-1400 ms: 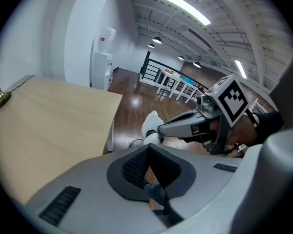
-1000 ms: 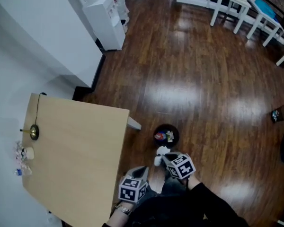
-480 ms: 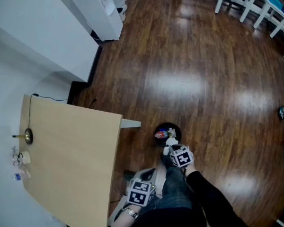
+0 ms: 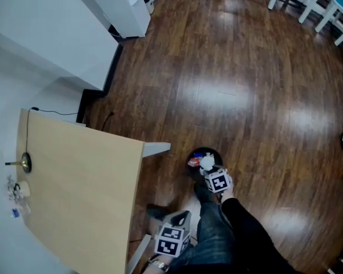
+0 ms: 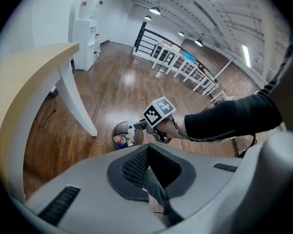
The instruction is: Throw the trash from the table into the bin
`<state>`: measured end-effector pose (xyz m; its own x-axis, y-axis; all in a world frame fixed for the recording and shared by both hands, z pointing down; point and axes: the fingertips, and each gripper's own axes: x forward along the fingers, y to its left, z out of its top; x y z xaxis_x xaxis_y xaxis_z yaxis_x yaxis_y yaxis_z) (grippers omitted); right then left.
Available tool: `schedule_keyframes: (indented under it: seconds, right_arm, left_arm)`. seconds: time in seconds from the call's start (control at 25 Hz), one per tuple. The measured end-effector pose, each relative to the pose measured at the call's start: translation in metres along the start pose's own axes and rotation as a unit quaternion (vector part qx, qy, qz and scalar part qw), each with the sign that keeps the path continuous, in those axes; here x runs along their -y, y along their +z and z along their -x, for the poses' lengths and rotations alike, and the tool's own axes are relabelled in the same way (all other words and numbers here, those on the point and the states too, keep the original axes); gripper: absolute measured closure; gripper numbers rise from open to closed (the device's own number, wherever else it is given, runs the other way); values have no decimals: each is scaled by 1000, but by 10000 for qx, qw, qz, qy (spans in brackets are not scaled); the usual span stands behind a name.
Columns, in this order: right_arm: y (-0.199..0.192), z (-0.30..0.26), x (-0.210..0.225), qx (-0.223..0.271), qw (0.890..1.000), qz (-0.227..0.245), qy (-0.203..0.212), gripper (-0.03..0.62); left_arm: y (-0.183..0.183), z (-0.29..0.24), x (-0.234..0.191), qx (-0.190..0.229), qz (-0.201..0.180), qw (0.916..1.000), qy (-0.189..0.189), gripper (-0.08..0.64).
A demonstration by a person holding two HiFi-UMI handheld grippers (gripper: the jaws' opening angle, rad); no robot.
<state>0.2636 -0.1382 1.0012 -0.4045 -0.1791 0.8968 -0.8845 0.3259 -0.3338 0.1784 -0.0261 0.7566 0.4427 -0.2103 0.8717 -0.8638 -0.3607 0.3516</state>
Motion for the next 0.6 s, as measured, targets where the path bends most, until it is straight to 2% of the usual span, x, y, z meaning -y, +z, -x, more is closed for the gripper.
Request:
schedule_keyframes:
  seconds: [0.04, 0.36, 0.6]
  right_arm:
    - [0, -4, 1, -27, 10000, -1, 9, 384]
    - [2, 9, -6, -12, 9999, 134, 81, 383]
    - [15, 45, -14, 268, 9993, 258, 44, 383]
  left_arm:
    - [-2, -1, -1, -22, 48, 10000, 3, 554]
    - [-1, 2, -8, -10, 97, 9999, 34, 553]
    - [14, 12, -8, 172, 49, 9998, 37, 554]
